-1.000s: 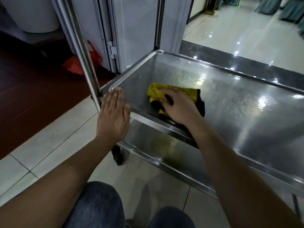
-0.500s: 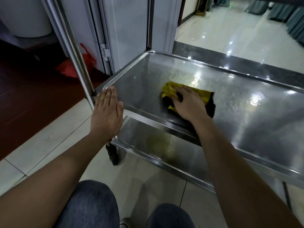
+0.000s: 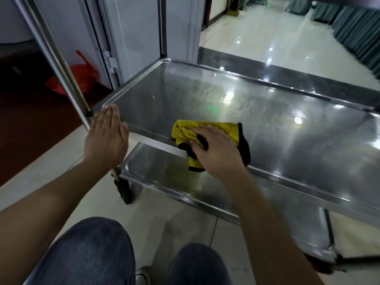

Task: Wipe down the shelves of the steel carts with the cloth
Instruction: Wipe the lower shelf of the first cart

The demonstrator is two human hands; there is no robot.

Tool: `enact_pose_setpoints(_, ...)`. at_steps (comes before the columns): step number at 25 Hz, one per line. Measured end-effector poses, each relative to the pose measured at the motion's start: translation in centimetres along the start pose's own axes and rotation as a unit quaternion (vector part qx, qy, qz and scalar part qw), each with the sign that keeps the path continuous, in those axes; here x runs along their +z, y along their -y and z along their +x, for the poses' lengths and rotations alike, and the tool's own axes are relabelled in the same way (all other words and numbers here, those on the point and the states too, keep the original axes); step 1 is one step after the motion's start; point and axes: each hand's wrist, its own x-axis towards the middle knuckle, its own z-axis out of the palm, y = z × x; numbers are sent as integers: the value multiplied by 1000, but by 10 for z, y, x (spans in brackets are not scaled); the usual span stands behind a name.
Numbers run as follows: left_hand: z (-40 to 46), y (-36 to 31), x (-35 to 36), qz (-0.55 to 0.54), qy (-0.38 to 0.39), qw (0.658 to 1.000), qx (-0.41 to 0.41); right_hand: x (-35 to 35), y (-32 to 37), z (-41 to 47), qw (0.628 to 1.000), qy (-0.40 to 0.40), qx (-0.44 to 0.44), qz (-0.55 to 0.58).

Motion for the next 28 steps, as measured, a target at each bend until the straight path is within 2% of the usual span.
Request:
enact_pose_setpoints(4,0,-1,0,0,3,1000,-5,-46,-66,-66,990,-92,100,-36)
enact_pose_setpoints(7,-1,-18,-6,-2,-11,999,-36,-67,-89,-86,978,-103,161,-81)
enact_pose_setpoints(9,-11,-60,-13,-22,-13,998,54,-63,-88,-83,975,-110,166,-100)
enact_pose_setpoints(12,-32,-158,-13,-62,-4,964,257,-56,-80,-77,975,-114,162,-96)
enact_pose_setpoints(14,-44,-217,-8,-61,-18,947,316,-57,-81,-80,976,-111,165,-86)
enact_pose_setpoints(16,-52,-247,-5,-33,-16,950,310,-64,-89,-90,974,-121,173,-76)
enact_pose_setpoints(20,-56,-254,4,-7,4,961,275,-101,-140,-129,949,-176,240,-105)
enact_pose_setpoints(24,-56,-255,1,-11,5,959,282,-150,-199,-159,897,-206,362,-150)
enact_pose_setpoints(26,-59,-258,-3,-8,10,959,284,-168,-216,-159,868,-203,425,-157)
enact_pose_setpoints(28,-62,-262,-4,-7,17,962,272,-168,-218,-150,873,-181,427,-150)
